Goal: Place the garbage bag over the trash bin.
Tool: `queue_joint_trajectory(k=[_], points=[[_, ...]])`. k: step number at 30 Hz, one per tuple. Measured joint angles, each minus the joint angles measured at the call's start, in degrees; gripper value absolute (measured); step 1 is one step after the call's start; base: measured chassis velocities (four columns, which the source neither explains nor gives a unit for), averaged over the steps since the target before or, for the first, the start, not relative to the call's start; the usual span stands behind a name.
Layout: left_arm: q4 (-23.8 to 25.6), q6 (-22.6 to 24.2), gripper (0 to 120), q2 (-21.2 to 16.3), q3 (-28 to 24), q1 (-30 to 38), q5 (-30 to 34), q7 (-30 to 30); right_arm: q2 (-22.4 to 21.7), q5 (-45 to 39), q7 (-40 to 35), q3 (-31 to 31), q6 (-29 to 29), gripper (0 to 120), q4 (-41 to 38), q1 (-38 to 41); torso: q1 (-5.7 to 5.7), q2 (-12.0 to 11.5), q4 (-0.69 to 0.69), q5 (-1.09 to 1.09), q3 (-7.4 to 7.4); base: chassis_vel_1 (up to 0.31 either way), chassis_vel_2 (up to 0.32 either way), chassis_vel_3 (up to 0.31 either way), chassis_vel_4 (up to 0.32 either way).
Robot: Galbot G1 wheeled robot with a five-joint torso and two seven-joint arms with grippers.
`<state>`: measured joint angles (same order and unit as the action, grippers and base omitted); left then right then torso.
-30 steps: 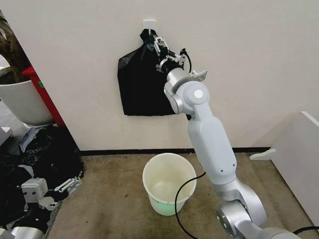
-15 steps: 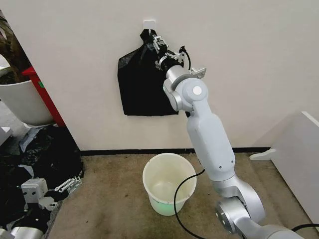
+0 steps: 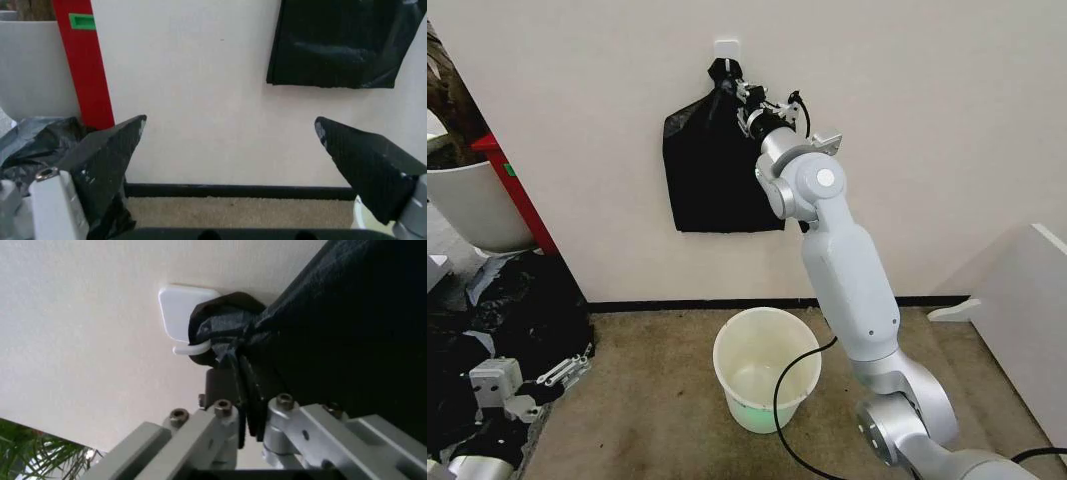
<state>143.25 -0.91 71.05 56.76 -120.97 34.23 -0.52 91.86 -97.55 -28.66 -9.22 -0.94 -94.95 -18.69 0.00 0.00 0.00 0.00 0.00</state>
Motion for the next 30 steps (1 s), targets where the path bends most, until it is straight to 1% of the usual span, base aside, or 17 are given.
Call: queue_joint_trajectory(k=[11,19,22,23,30], points=[[0.0,-0.2,100,0.2,0.0,0.0,-0.1,-0.1,-0.2,-1.9,-1.2,0.3,-0.1,0,-0.8,-0.3,0.0,0.0,0.0,0.0,0.0,0.0,0.0,0.0,0.0],[0.0,-0.3,100,0.3,0.0,0.0,-0.1,-0.1,-2.1,-3.4,-2.2,1.7,0.0,0,-3.9,-4.3,0.0,0.0,0.0,0.0,0.0,0.0,0.0,0.0,0.0],[0.0,-0.4,100,0.4,0.0,0.0,-0.1,-0.2,-3.3,-3.7,-2.6,2.2,0.0,0,-5.6,-7.5,0.0,0.0,0.0,0.0,0.0,0.0,0.0,0.0,0.0],[0.0,-0.6,100,0.6,0.0,0.0,-0.2,-0.3,-3.7,-4.0,-2.9,2.2,0.1,0,-6.4,-9.0,0.0,0.0,-0.01,0.01,0.0,0.0,0.0,0.0,0.0],[0.0,-1.7,100,1.8,0.1,0.0,-0.7,-1.2,-5.3,-4.7,-3.3,2.2,0.1,0,-9.8,-13.4,0.0,0.0,0.0,0.0,0.0,0.0,0.0,0.0,0.0]])
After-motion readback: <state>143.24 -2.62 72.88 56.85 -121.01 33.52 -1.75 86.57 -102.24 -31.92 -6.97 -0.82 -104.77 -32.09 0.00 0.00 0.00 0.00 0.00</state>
